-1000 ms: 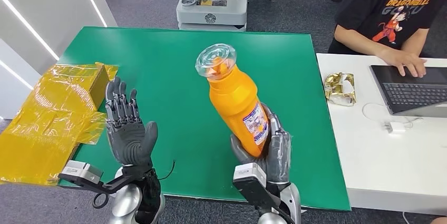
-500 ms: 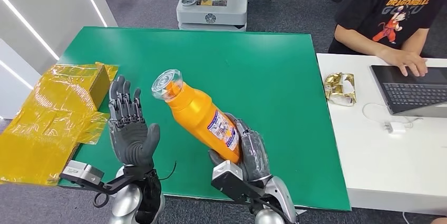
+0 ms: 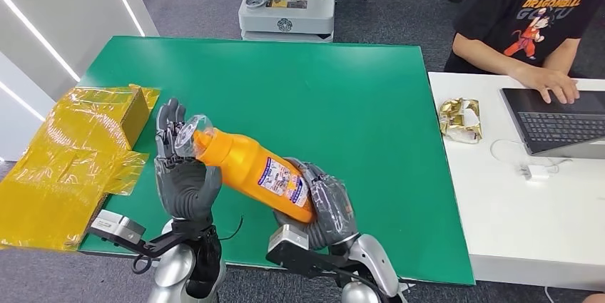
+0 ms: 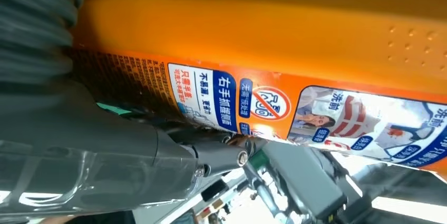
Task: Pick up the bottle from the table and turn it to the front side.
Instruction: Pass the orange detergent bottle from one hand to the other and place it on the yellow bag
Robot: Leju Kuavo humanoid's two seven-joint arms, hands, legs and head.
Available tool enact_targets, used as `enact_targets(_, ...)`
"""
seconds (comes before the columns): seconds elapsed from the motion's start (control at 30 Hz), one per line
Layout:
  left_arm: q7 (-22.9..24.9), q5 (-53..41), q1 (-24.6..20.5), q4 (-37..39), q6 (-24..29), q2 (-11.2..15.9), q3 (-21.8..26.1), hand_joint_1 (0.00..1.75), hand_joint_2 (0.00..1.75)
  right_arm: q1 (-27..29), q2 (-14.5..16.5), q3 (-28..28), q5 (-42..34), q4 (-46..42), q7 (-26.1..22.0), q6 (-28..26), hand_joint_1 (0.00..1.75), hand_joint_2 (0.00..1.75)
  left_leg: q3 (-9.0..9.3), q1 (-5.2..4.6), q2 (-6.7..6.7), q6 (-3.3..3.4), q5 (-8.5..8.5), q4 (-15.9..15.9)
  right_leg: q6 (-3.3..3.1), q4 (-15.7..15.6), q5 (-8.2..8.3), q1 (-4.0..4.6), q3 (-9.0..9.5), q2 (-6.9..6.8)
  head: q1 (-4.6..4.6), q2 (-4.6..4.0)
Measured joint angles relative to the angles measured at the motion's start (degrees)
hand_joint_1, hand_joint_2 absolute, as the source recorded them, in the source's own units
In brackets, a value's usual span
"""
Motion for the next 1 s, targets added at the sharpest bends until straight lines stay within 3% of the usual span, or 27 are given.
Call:
enact_targets(0.67,0.17,-1.26,-0.19,2.29,-1.48,0.32,-0.08,0.00,1.75,-2.73,-2.08,-0.61,5.37,2.20,0.94,4.89,1.75,1.75,0.01,0.00,0.00,0.00,0.00,0.01,0.00,0.00,0.00,0.00,0.00,0.00,0.01,0.00)
enact_targets(1.0,3.28,-4.52,-0.67,5.44,-10.35,2.29,-1.48,0.00,1.75,-2.39,-3.86,-3.01,8.29,2.50,-1.76,2.43,1.75,1.75,-0.01,0.00,-0.01,0.00,0.00,0.01,0.00,0.00,0.00,0.00,0.00,-0.01,0.00,0.00)
